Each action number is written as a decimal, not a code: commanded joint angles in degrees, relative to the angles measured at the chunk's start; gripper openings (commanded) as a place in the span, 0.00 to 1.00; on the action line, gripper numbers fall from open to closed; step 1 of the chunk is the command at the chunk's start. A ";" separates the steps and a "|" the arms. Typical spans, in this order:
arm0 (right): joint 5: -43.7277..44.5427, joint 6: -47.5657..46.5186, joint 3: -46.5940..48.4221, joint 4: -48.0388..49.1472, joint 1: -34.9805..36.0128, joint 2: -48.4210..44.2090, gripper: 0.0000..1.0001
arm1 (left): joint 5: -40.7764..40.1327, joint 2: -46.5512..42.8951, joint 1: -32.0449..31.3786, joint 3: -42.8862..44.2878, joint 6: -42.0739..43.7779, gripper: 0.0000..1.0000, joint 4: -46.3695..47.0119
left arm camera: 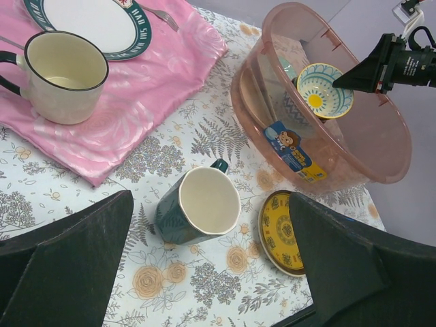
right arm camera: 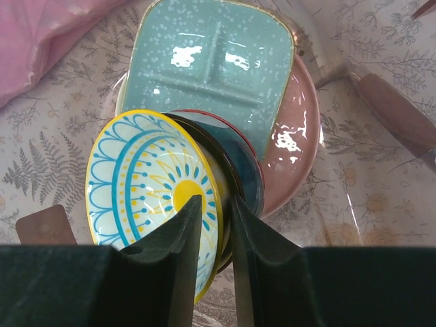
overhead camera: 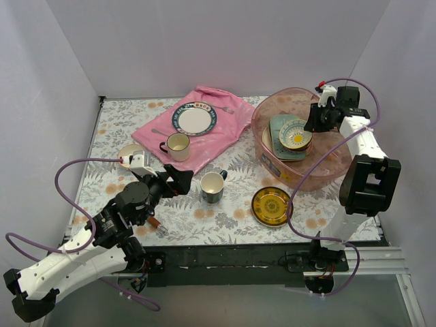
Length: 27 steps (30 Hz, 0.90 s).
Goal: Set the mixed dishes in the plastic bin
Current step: Place the bowl in the plastic bin.
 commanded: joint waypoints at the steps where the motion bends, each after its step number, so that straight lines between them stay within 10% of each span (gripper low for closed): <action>1: 0.67 -1.42 3.07 1.82 0.06 -2.64 0.33 | -1.18 -0.31 0.17 -0.23 0.34 0.98 -0.86; 19: -6.14 -6.51 2.90 -2.12 0.06 -10.81 0.46 | -1.71 4.17 1.04 -0.14 2.10 0.98 1.16; 27: -21.82 -9.77 -8.51 -1.44 -0.03 -23.27 0.48 | 12.86 7.42 16.76 -2.25 1.66 0.98 5.54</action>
